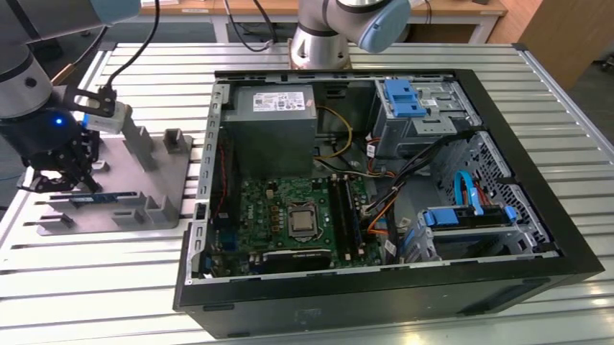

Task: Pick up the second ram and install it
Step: 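Pick up the second ram and move it above second insertion slot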

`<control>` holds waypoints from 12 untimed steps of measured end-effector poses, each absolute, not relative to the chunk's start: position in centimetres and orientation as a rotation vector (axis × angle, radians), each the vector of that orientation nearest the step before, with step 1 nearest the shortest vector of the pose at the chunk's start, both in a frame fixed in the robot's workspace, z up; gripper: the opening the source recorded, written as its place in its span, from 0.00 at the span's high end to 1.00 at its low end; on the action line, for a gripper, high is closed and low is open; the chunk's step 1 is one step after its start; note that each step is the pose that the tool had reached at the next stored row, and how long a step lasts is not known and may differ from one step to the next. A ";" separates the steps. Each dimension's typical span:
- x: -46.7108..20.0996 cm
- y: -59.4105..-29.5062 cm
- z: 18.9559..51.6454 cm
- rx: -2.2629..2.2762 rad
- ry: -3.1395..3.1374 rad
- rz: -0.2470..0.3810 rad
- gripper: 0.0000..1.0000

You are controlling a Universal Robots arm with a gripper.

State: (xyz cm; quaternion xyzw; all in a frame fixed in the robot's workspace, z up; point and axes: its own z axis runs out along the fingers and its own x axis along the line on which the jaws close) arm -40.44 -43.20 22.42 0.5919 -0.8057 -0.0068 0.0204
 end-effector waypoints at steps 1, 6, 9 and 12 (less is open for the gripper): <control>-40.4 -43.2 22.4 1.844 -2.493 -0.021 0.90; -40.4 -43.2 22.4 1.888 -2.460 -0.020 0.90; -40.4 -43.2 22.4 1.913 -2.440 -0.019 0.90; -40.4 -43.2 22.4 1.938 -2.420 -0.019 0.90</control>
